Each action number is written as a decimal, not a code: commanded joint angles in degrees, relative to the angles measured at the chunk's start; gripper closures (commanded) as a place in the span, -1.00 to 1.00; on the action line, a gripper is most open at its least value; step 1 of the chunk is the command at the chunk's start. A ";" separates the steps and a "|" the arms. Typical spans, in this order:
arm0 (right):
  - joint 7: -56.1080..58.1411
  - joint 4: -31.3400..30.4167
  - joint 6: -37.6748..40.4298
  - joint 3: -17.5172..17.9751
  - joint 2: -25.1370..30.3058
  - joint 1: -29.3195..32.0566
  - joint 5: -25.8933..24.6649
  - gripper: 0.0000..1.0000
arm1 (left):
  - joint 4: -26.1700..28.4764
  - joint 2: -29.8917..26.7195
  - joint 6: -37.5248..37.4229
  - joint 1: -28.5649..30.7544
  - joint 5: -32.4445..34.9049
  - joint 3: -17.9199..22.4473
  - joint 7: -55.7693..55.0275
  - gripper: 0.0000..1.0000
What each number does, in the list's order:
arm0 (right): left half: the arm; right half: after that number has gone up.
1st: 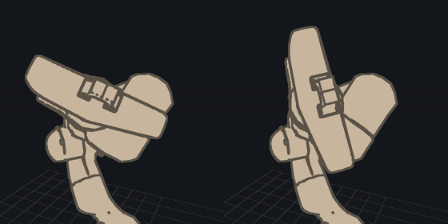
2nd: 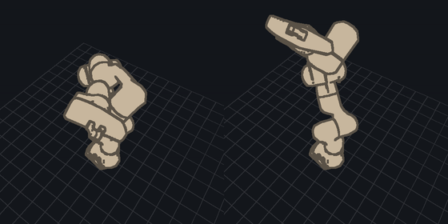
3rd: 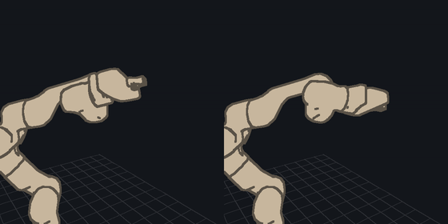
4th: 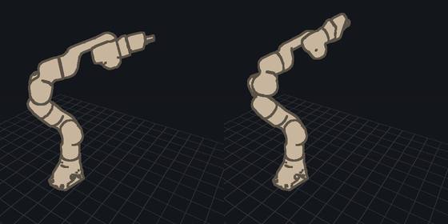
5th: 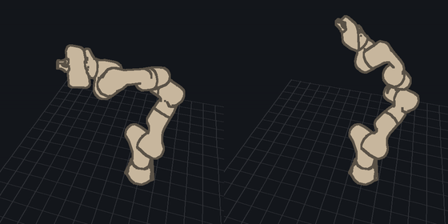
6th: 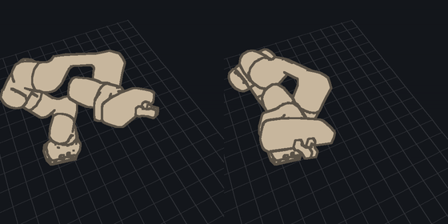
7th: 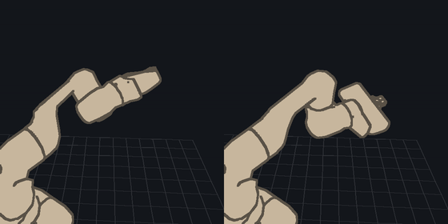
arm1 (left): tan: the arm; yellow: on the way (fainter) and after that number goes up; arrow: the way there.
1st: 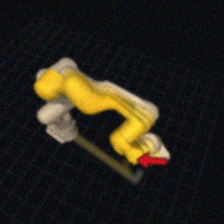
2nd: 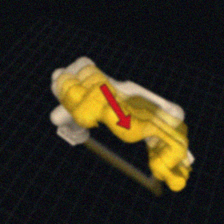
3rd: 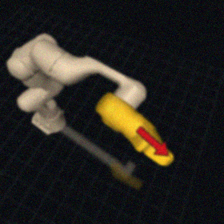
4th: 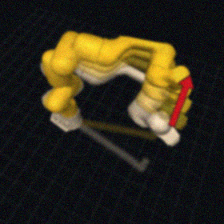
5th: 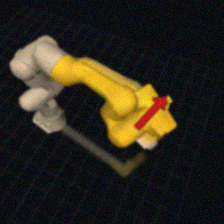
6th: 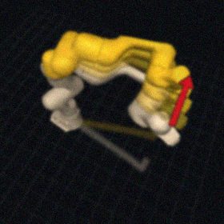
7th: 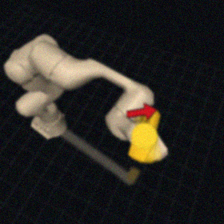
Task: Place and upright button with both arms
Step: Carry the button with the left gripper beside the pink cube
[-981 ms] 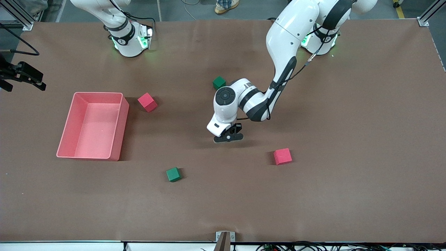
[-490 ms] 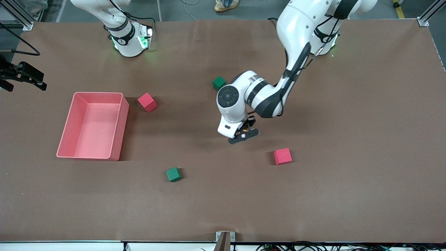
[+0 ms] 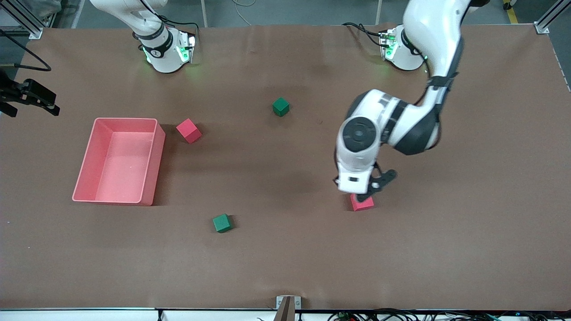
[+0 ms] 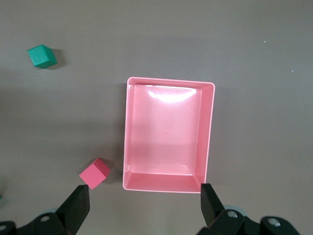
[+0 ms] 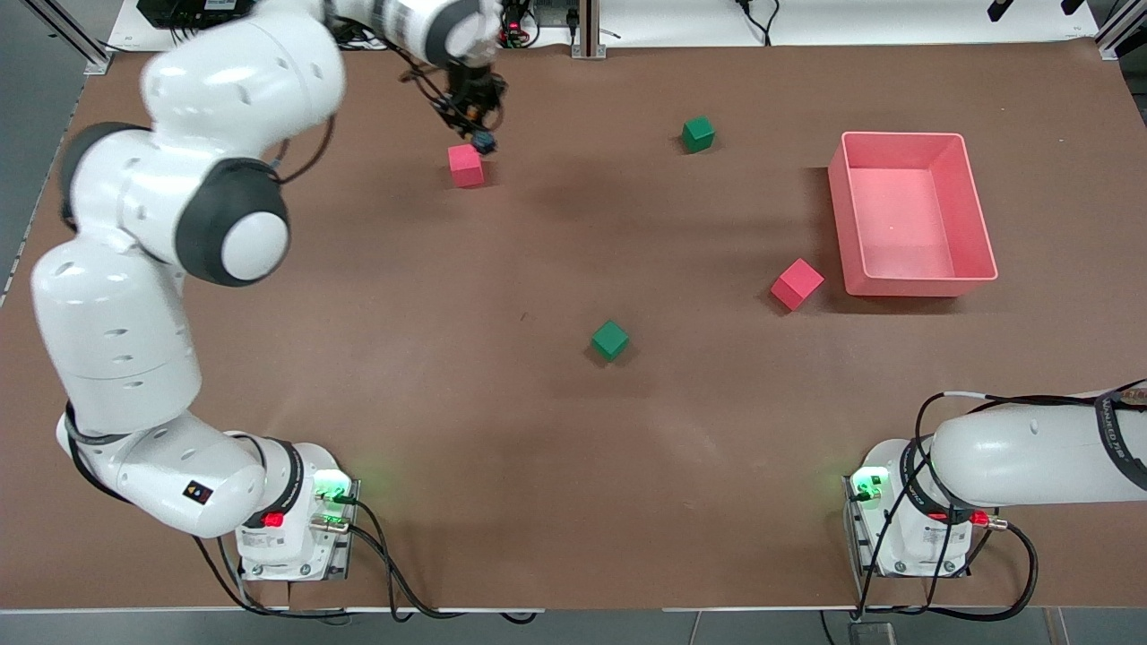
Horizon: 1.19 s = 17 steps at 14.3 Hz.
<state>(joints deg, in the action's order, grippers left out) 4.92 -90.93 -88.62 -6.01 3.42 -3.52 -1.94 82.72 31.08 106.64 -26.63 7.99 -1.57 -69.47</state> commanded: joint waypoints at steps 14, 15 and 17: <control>0.88 -1.10 -0.68 0.65 1.07 0.71 0.98 -1.00 | 24.84 -6.65 6.47 20.39 49.25 -0.71 -34.78 0.99; 0.88 -1.10 -0.68 0.65 1.07 0.71 0.98 -1.00 | 26.34 -5.52 6.74 20.56 54.80 -0.71 -41.99 0.99; 0.88 -1.10 -0.50 0.65 1.07 0.80 0.98 -1.00 | 27.49 -2.01 6.39 20.57 63.52 -0.54 -54.66 0.99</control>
<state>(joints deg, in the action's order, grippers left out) 5.06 -90.97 -88.84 -5.84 3.41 -3.52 -1.94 108.66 27.07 112.78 -6.27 64.45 -1.75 -114.10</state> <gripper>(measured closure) 0.000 0.652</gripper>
